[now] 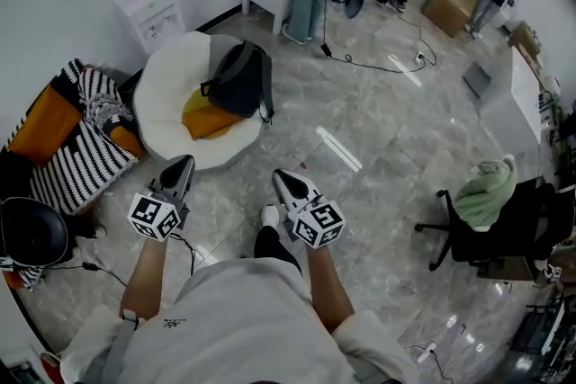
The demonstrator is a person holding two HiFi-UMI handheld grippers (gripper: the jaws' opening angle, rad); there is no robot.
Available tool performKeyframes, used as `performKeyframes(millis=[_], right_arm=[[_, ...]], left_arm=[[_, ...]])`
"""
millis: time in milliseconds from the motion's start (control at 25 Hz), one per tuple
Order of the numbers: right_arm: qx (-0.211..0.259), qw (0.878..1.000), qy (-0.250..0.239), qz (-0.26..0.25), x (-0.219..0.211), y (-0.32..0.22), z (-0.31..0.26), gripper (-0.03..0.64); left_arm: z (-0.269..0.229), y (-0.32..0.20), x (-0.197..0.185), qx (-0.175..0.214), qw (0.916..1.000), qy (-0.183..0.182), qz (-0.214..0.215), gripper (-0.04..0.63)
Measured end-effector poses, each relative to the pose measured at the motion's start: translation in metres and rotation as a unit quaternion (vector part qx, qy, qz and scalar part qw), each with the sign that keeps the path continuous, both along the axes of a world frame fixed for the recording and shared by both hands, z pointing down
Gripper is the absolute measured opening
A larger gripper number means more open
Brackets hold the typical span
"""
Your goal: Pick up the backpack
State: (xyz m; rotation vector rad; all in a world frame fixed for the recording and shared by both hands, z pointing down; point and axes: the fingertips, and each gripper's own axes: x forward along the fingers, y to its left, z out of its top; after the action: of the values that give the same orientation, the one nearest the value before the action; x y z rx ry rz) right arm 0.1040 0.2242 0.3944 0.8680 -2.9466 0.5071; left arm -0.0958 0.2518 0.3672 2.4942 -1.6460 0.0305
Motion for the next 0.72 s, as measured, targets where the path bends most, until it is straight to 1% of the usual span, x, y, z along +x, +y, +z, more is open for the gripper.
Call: performKeyframes(millis=[400, 720], right_arm=[[0.002, 1.0, 0.001, -0.021, 0.016, -0.108, -0.008, 0.005], [0.001, 0.999, 0.0, -0.042, 0.027, -0.181, -0.003, 0.005]], left_arm=[[-0.015, -0.102, 0.022, 0.005, 0.9998, 0.0, -0.018, 0.002], [-0.01, -0.169, 0.041, 0.001, 0.9994, -0.004, -0.033, 0.002]])
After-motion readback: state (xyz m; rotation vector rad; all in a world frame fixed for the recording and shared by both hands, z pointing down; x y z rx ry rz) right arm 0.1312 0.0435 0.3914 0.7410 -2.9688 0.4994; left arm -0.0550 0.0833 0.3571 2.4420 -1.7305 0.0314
